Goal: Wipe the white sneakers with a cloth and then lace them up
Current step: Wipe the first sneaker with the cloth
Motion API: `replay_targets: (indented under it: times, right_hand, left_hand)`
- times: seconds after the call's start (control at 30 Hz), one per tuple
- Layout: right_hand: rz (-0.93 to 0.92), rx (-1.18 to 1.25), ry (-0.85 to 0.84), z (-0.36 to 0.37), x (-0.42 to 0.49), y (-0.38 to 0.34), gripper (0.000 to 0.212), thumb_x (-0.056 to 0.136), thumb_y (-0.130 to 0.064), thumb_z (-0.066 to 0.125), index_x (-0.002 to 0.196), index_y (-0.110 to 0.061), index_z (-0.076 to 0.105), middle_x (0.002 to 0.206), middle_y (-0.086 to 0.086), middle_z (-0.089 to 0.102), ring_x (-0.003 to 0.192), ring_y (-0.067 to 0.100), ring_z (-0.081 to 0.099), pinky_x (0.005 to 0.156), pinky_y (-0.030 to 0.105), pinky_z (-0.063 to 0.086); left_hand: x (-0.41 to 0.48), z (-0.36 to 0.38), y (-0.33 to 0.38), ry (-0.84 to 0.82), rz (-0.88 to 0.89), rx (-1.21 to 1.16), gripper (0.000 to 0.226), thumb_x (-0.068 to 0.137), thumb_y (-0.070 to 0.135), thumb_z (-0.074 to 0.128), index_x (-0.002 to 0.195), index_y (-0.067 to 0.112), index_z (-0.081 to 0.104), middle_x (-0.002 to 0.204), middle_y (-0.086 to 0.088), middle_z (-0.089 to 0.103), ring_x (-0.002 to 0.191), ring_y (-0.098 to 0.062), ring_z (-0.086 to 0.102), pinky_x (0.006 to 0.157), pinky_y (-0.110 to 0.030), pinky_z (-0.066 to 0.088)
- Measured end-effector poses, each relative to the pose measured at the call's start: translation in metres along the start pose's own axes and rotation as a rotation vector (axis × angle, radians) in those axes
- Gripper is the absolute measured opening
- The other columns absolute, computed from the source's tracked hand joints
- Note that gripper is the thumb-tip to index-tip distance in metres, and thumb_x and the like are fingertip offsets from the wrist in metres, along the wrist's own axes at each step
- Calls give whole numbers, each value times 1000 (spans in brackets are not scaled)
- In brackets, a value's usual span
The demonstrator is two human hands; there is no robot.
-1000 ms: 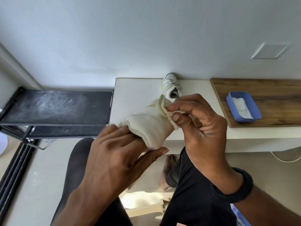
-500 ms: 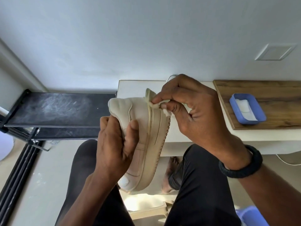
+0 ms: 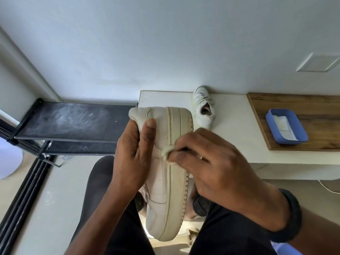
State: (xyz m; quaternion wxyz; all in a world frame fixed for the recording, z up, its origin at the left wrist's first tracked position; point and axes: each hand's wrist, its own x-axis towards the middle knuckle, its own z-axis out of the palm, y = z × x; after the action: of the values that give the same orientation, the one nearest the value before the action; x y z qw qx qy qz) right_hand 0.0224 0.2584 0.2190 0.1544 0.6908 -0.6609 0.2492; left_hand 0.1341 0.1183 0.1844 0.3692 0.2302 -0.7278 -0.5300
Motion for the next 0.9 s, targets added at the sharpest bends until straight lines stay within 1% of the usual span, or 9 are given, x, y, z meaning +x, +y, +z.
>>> replay_targets:
  times: [0.1, 0.17, 0.23, 0.33, 0.47, 0.57, 0.63, 0.77, 0.9]
  right_hand:
    - [60, 28, 54, -5, 15, 16, 20, 102, -10, 59, 98, -1, 75, 88, 10, 64, 79, 23, 59, 64, 37, 55]
    - [115, 36, 78, -10, 27, 31, 14, 95, 1, 62, 97, -2, 76, 90, 9, 64, 80, 22, 59, 66, 36, 55]
    - [173, 85, 72, -17, 38, 47, 20, 89, 8, 64, 96, -7, 77, 93, 6, 65, 82, 18, 61, 72, 27, 54]
    - [195, 160, 48, -26, 42, 56, 19, 89, 5, 68, 97, -9, 78, 95, 3, 68, 83, 13, 65, 76, 15, 50]
    - [144, 128, 44, -26, 29, 42, 18, 91, 2, 65, 98, -8, 79, 94, 4, 68, 82, 19, 65, 70, 32, 57]
    - [104, 87, -3, -16, 15, 27, 15, 93, -4, 63, 98, -5, 77, 92, 8, 67, 81, 22, 63, 68, 36, 58]
    - [83, 59, -33, -7, 4, 15, 18, 98, -8, 59, 101, -3, 76, 92, 9, 66, 82, 21, 61, 65, 36, 57]
    - [64, 73, -73, 3, -16, -4, 25, 104, -15, 54, 101, -4, 76, 93, 8, 68, 82, 19, 61, 66, 33, 58]
    - [37, 71, -124, 1, -25, -10, 27, 105, -16, 52, 101, -7, 77, 95, 5, 69, 83, 18, 63, 66, 31, 59]
  left_hand:
    - [2, 0, 3, -34, -43, -31, 51, 98, 54, 43, 97, 5, 58, 81, -15, 60, 69, -21, 56, 61, -44, 51]
    - [2, 1, 5, -34, -52, -43, 56, 97, 55, 45, 97, 1, 58, 85, -23, 59, 71, -34, 58, 63, -51, 51]
    - [1, 4, 6, -45, -55, -50, 58, 96, 56, 46, 95, -2, 56, 84, -26, 57, 73, -42, 56, 61, -55, 50]
    - [1, 5, 8, -34, -48, -61, 52, 96, 54, 47, 90, 3, 56, 77, -18, 56, 65, -28, 54, 56, -45, 48]
    - [3, 7, 7, -16, -46, -53, 57, 96, 55, 47, 91, -2, 55, 80, -27, 56, 72, -45, 54, 57, -54, 48]
    - [10, 9, 4, -1, -54, -57, 64, 96, 57, 47, 93, -6, 54, 80, -31, 55, 72, -49, 53, 56, -59, 46]
    - [15, 9, 2, 12, -75, -56, 65, 97, 58, 47, 93, -7, 53, 78, -30, 55, 69, -47, 53, 55, -56, 48]
    - [18, 11, -5, 71, -135, -41, 50, 99, 52, 47, 80, 6, 50, 64, 0, 45, 57, -15, 42, 49, -33, 38]
    - [14, 12, -10, 68, -160, -29, 55, 99, 52, 48, 84, -1, 50, 69, -4, 46, 61, -15, 43, 52, -33, 38]
